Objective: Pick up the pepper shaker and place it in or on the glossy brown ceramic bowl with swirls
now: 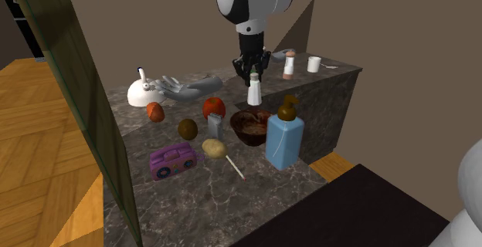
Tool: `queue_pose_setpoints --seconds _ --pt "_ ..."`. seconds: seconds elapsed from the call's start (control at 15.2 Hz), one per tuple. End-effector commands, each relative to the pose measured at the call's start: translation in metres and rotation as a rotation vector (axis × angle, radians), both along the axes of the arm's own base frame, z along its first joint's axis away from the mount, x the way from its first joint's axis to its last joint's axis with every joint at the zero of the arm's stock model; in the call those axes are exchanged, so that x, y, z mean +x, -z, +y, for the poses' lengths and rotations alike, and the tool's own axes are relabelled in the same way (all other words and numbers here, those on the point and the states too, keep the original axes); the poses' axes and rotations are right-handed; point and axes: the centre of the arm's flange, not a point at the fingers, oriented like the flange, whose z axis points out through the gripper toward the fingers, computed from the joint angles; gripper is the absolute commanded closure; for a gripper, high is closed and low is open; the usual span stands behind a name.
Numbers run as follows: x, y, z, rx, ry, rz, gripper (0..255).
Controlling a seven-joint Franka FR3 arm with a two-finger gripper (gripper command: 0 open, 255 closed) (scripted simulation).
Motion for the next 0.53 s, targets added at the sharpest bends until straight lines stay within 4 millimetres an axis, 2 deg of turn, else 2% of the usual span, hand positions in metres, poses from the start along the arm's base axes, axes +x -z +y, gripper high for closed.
queue_pose_setpoints --seconds 0.0,0.46 --pt "-0.001 0.01 0.0 0.0 0.0 0.0 255" --pt "-0.001 0.047 0.0 0.0 0.0 0.0 255"
